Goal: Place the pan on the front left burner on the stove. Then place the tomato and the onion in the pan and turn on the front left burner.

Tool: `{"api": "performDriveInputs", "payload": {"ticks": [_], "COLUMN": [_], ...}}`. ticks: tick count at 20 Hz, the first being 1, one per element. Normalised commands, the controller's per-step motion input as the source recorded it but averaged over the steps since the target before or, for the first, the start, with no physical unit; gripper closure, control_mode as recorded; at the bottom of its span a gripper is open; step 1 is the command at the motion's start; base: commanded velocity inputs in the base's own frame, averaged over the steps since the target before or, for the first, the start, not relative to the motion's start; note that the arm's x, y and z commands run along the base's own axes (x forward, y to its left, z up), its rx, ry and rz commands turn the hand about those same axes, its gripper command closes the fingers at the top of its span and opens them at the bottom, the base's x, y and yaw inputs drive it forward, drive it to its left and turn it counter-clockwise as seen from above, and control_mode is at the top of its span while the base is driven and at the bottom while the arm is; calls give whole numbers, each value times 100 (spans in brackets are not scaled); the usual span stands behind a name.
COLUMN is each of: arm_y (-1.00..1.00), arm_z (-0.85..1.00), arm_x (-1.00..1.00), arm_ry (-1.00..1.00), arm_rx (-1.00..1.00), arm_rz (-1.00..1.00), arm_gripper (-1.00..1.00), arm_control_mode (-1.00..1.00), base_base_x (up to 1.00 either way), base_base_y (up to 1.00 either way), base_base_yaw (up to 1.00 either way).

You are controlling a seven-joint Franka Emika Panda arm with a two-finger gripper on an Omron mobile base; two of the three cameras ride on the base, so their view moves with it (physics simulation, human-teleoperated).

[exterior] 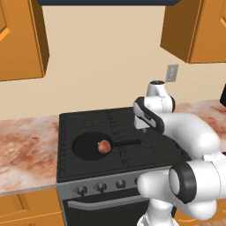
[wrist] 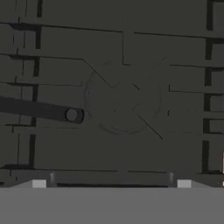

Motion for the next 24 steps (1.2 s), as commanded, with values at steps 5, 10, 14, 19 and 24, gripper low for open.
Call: {"api": "performDriveInputs", "payload": {"ticks": [5,10,14,19,24], "arm_y": [-58,-61,-65,-65,-64], "arm_z": [0,-3,-1,-4,-12], "arm_x": [0,0,0,0,-11], "arm_ry": [4,4,5,4,3], "arm_rx": [-3,-3,-3,0,0], "arm_rz": [-13,-16,-16,-12,-10], "arm_gripper": [-100,-100,-100,-100,-100], "arm_control_mode": [-100,-100,-100,-100,-100], "base_base_x": [0,0,0,0,0], "base_base_y": [0,0,0,0,0], "base_base_yaw": [0,0,0,0,0]}}
